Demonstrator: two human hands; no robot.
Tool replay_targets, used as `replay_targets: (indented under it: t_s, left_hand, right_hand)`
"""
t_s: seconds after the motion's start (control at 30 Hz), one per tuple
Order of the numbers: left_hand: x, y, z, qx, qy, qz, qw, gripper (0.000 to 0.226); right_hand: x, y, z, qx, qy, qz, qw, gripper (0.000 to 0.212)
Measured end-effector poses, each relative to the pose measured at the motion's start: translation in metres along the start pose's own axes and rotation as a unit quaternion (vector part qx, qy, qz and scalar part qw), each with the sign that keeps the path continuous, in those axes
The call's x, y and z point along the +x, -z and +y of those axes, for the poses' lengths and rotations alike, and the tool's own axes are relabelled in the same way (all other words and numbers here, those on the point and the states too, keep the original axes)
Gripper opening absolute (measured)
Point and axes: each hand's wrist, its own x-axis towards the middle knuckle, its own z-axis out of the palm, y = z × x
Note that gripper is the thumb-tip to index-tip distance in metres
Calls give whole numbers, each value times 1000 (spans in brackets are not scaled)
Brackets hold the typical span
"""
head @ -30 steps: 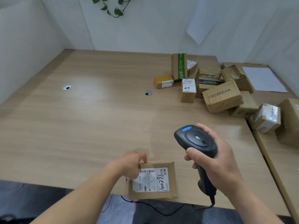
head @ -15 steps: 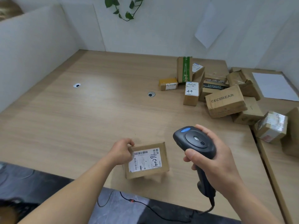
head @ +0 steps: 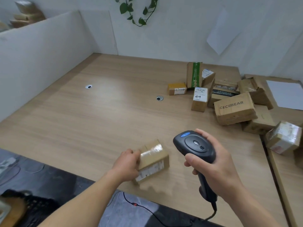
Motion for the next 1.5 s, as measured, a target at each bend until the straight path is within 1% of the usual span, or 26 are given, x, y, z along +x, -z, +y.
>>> replay_targets:
  t_s: [0.03, 0.1, 0.17, 0.23, 0.3, 0.47, 0.6, 0.7, 0.77, 0.87, 0.97, 1.07, 1.13, 1.2, 1.27, 1.3, 1.37, 1.43, 1.5]
  left_hand:
    - [4, 11, -3, -53, 28, 9, 998, 39]
    - [13, 38, -11, -171, 76, 25, 982, 44]
    - [17, 71, -18, -275, 93, 28, 957, 50]
    - [16, 105, -22, -341, 88, 6, 936, 47]
    - [11, 137, -25, -348, 77, -20, 934, 42]
    - [-9, 197, -30, -319, 62, -46, 945, 51]
    - [-25, 218, -35, -308, 61, -32, 949, 50]
    - [-38, 224, -39, -309, 60, -26, 949, 54]
    - [-47, 226, -42, -314, 62, -17, 947, 61]
    - [-57, 227, -50, -328, 68, 4, 942, 88]
    - [-66, 227, -58, -341, 76, 23, 936, 93]
    - [-76, 228, -66, -355, 86, 38, 930, 103]
    - [-84, 230, -70, -360, 94, 44, 927, 96]
    - [-94, 231, -74, -371, 101, 52, 922, 75]
    - [-103, 229, -83, -411, 102, 75, 903, 60]
    - [-108, 227, -88, -440, 100, 94, 887, 59]
    - [-117, 221, -105, -510, 95, 140, 843, 71]
    - [-125, 213, -126, -579, 92, 184, 789, 83]
    - [-130, 207, -148, -617, 91, 220, 750, 92]
  right_hand:
    - [0, -1, -1, 1, 0, -5, 1000, 71]
    - [1, -3, -1, -3, 2, -16, 1000, 75]
    - [2, -9, -3, -7, 3, -30, 1000, 79]
    - [3, -17, -6, -16, 6, -52, 999, 80]
    - [4, -25, -12, -25, 12, -79, 997, 76]
    - [1, -44, -30, -33, 28, -124, 991, 69]
    - [-2, -56, -40, -22, 45, -148, 988, 72]
    - [-3, -62, -45, -24, 59, -159, 985, 80]
    - [-4, -66, -46, -23, 65, -164, 984, 85]
    - [-6, -70, -48, -20, 67, -173, 982, 86]
    - [-7, -75, -51, -14, 68, -181, 981, 79]
    - [-8, -81, -53, -7, 66, -189, 980, 73]
    - [-8, -86, -55, -2, 65, -194, 979, 76]
    - [-9, -94, -55, 4, 62, -196, 979, 81]
    - [-11, -106, -54, 9, 59, -198, 978, 85]
    - [-11, -112, -53, 13, 58, -200, 978, 85]
    - [-11, -127, -54, 23, 51, -205, 977, 80]
    - [-11, -145, -58, 32, 49, -211, 976, 74]
    - [-10, -166, -61, 35, 54, -211, 975, 77]
